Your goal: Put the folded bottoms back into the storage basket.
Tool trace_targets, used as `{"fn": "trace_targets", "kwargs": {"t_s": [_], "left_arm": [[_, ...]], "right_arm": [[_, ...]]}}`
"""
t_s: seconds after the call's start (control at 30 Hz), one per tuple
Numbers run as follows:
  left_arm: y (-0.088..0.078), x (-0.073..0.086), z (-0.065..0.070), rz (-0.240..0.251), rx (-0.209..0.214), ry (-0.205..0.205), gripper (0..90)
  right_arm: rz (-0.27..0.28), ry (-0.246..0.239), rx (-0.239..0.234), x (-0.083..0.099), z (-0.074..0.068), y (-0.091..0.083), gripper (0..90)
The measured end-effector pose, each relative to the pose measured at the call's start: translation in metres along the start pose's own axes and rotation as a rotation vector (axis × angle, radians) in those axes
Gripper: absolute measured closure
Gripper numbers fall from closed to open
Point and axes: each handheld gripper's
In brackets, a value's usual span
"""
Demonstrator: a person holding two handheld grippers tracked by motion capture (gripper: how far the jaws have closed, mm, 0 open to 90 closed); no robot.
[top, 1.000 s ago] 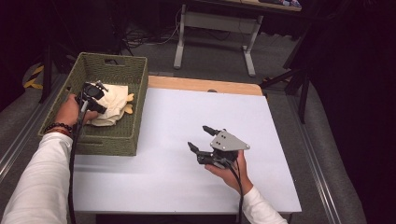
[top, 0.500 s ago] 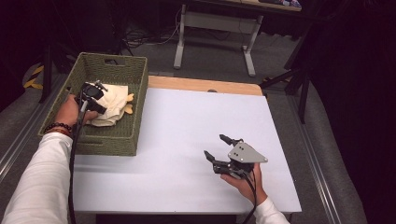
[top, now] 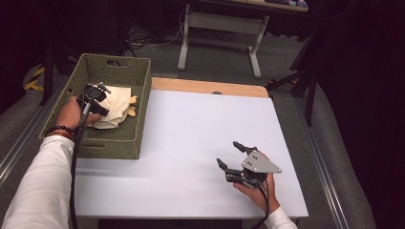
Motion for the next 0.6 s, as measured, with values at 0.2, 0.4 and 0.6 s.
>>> {"fn": "trace_targets", "kwargs": {"t_s": [0.2,0.4,0.6], "left_arm": [[-0.004,0.000,-0.003,0.024,-0.015,-0.020,83.1],[-0.006,-0.002,0.000,0.027,-0.039,0.000,82.7],[-0.010,-0.001,-0.002,0.051,-0.053,-0.007,81.6]], "right_arm": [[-0.016,0.007,-0.005,0.007,-0.002,0.000,23.3],[-0.025,0.010,-0.019,0.011,-0.005,0.000,23.2],[-0.024,0.021,-0.019,0.014,-0.004,-0.001,23.3]]}}
Point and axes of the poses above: each handheld gripper's, and its own axes: y roughly forward along the jaws, x roughly out of its underside, z roughly to its right, and after that the axes turned 10 degrees about -x, right-handed
